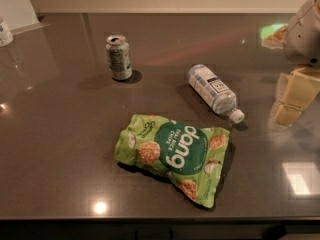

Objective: Place blue plastic bottle upright

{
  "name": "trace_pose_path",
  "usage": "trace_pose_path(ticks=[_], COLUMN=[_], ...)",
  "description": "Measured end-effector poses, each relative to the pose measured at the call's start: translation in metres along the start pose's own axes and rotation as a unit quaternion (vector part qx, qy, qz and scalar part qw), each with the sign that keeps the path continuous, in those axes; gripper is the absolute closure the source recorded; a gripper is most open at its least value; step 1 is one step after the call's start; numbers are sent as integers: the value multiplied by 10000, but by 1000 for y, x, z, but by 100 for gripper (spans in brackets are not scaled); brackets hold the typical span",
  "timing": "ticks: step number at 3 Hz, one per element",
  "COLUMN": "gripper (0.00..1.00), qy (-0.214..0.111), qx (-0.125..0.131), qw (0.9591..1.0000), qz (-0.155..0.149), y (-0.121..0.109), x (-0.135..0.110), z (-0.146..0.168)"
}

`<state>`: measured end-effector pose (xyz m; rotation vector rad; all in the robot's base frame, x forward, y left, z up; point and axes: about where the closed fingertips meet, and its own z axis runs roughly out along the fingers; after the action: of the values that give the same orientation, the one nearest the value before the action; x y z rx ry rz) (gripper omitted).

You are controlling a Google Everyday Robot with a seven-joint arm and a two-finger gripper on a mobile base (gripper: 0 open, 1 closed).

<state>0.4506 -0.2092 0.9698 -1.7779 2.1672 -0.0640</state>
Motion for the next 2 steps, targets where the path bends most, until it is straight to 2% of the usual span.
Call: trace_pose_path(ticks=[1,2], gripper=[0,0], qy=[-189,-285], qx=[-25,60], qw=[9984,9916], qz=[-541,-1261], y=[-21,-45], x=[-12,-19], z=[21,39])
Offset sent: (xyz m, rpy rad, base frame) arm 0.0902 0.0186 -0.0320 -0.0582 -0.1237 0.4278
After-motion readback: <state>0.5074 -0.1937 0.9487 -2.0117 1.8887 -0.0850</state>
